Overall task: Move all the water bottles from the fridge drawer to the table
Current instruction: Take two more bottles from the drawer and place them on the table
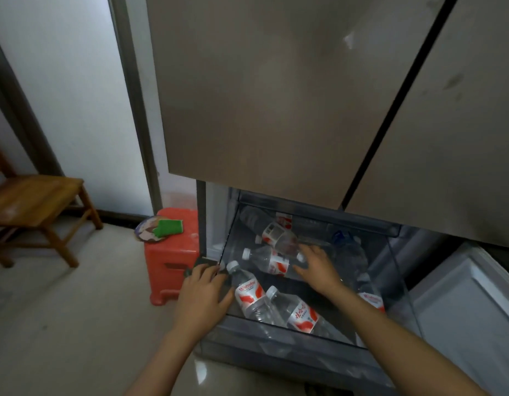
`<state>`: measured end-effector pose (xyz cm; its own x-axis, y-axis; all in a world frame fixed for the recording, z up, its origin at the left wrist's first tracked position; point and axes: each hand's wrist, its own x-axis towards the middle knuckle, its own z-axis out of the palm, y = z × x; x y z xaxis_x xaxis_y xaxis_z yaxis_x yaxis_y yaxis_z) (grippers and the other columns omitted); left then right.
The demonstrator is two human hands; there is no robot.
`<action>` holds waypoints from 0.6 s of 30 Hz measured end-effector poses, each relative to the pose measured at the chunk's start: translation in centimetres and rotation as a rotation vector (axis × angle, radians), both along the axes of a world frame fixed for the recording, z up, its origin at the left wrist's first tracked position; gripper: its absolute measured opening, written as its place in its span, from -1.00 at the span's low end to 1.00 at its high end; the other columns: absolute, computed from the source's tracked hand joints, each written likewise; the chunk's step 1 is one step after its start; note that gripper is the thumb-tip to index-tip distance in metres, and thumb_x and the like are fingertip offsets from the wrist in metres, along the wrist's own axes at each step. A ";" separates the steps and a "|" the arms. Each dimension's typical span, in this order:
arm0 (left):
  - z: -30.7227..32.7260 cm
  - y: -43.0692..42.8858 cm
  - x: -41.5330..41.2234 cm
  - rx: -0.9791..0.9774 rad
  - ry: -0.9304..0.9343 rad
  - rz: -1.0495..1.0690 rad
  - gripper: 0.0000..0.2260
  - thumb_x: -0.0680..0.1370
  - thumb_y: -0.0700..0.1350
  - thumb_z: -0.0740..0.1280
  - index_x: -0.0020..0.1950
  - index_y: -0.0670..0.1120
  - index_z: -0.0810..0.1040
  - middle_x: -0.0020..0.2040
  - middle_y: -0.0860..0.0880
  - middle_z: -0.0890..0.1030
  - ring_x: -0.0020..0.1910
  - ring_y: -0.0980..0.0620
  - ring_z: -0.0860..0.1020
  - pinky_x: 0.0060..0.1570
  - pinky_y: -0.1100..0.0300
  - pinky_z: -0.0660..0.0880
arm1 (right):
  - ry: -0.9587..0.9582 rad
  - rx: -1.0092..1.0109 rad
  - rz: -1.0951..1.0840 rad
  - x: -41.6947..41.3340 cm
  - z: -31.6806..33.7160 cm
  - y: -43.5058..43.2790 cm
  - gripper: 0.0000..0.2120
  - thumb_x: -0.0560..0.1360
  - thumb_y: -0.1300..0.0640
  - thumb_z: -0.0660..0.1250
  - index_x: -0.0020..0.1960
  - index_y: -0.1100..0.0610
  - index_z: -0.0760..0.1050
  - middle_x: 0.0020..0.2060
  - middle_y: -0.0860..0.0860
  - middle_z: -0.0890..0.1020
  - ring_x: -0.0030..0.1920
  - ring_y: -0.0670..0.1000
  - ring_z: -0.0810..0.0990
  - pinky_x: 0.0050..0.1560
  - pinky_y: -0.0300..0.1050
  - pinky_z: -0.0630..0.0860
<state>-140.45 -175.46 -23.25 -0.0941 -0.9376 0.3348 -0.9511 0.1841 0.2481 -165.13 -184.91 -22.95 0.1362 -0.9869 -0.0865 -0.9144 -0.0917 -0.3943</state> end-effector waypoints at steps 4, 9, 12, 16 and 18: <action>0.3 0.4 -0.1 0.032 -0.016 0.024 -0.70 0.16 -0.06 0.61 -0.19 -0.12 0.66 -0.15 -0.07 0.68 -0.13 -0.12 0.63 -0.31 0.02 0.56 | -0.110 0.067 -0.033 0.9 -0.5 -2.0 -0.49 0.48 0.04 0.34 0.38 0.04 0.29 0.30 0.11 0.44 0.26 0.10 0.45 0.24 0.06 0.44; 0.8 0.6 -0.3 0.040 -0.034 0.060 -0.75 0.25 0.01 0.47 -0.17 -0.10 0.66 -0.15 -0.05 0.68 -0.11 -0.09 0.63 -0.29 0.05 0.57 | -0.251 0.080 -0.118 1.3 -1.4 -3.6 -0.52 0.50 0.09 0.31 0.38 0.04 0.27 0.27 0.14 0.46 0.22 0.15 0.48 0.20 0.05 0.44; 1.0 0.5 -0.3 0.093 -0.002 0.063 -0.72 0.29 0.03 0.34 -0.14 -0.12 0.66 -0.13 -0.06 0.68 -0.08 -0.11 0.62 -0.26 0.02 0.58 | -0.261 0.064 -0.101 1.0 -1.4 -4.2 -0.56 0.50 0.11 0.32 0.35 0.10 0.34 0.22 0.17 0.52 0.19 0.16 0.51 0.14 -0.04 0.43; 1.0 0.7 -0.3 0.097 0.065 0.025 -0.63 0.38 0.06 0.16 -0.16 -0.14 0.67 -0.12 -0.08 0.67 -0.07 -0.15 0.61 -0.23 -0.03 0.59 | -0.282 0.029 -0.121 0.7 -0.5 -3.7 -0.67 0.49 0.15 0.33 0.24 0.16 0.47 0.11 0.17 0.59 0.09 0.12 0.56 -0.01 -0.18 0.42; 1.2 0.7 -0.2 0.056 0.102 0.000 -0.64 0.39 0.04 0.16 -0.16 -0.15 0.66 -0.10 -0.08 0.67 -0.05 -0.16 0.60 -0.19 -0.06 0.58 | -0.334 -0.013 -0.147 0.3 0.6 -2.5 -0.69 0.48 0.15 0.34 0.21 0.15 0.50 0.07 0.14 0.62 0.04 0.07 0.57 -0.04 -0.18 0.43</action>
<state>-140.66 -174.77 -22.06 -0.0621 -0.9551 0.2897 -0.9202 0.1671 0.3539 -164.82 -187.46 -22.33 0.0114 -0.9987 -0.0489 -0.7389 0.0245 -0.6734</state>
